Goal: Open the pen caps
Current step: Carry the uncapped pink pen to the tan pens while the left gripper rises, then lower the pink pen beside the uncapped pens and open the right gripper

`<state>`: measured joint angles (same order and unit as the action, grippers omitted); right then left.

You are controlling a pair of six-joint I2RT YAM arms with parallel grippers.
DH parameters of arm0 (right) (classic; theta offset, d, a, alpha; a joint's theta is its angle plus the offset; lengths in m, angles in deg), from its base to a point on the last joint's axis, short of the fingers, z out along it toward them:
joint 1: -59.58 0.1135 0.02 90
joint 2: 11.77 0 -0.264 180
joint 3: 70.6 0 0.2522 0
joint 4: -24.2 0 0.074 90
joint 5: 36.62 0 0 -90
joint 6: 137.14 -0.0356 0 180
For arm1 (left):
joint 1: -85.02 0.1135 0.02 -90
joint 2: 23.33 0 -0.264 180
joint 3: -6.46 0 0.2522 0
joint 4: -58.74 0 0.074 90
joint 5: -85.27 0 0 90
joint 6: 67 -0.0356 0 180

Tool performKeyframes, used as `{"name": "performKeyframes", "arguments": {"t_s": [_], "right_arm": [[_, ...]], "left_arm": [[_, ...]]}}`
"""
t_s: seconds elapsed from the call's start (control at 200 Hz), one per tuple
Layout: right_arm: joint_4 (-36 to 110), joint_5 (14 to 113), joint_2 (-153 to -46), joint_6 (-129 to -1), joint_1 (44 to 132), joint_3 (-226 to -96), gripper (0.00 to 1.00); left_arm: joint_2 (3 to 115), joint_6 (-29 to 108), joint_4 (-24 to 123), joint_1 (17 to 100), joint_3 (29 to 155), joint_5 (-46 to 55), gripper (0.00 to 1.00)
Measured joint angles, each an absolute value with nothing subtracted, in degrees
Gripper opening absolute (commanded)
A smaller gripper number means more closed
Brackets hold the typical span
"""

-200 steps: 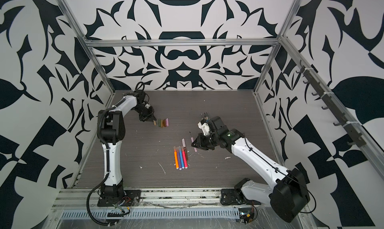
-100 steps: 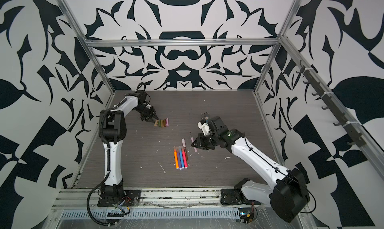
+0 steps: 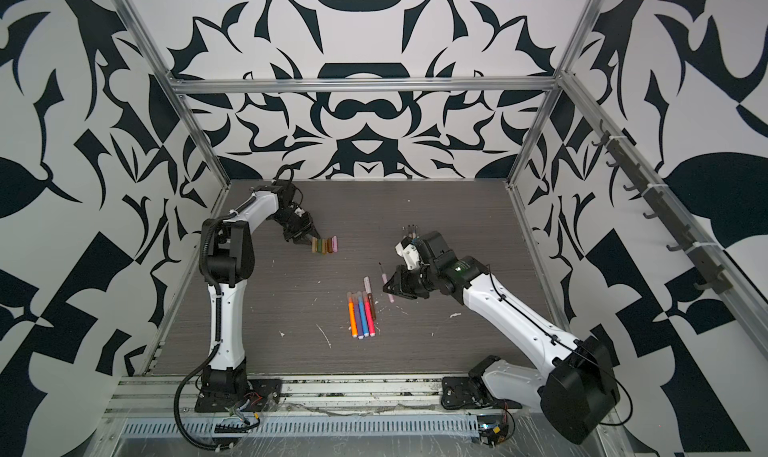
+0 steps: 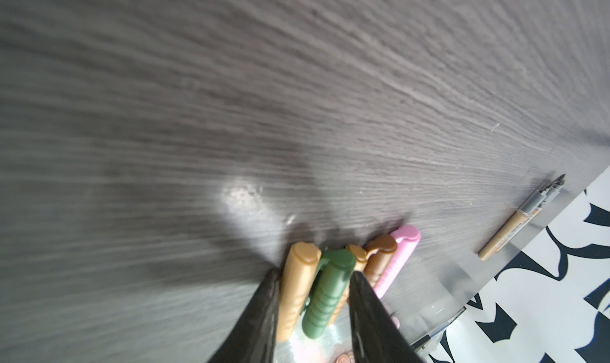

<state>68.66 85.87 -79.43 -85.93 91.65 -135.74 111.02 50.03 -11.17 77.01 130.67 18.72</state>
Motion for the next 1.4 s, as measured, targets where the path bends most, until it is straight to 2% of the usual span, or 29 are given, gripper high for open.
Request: {"name": "performKeyframes", "arguments": {"t_s": [0.34, 0.565, 0.705, 0.855, 1.12, 1.4], "right_arm": [[71.17, 85.43, -79.78, -84.27, 89.86, -138.30, 0.00], [74.15, 88.80, -88.72, -76.31, 76.14, -148.92, 0.00], [76.05, 89.96, -97.68, -71.42, 67.66, -154.62, 0.00], [76.14, 89.67, -106.45, -68.31, 62.61, -157.05, 0.00], [76.16, 87.99, -118.49, -61.93, 61.86, -159.87, 0.00], [75.87, 86.28, -127.01, -60.03, 61.54, -168.00, 0.00]], "left_arm": [[111.00, 50.05, -11.01, 77.01, 130.67, 18.89, 0.39], [106.47, 50.09, -11.47, 77.01, 129.45, 18.41, 0.40], [96.77, 50.49, -11.01, 77.03, 124.95, 18.28, 0.40], [82.34, 52.39, -8.67, 77.71, 115.68, 19.07, 0.40], [60.66, 54.66, -6.05, 82.91, 100.42, 19.81, 0.40], [42.63, 54.68, -7.17, 84.53, 87.83, 14.72, 0.40]]}}
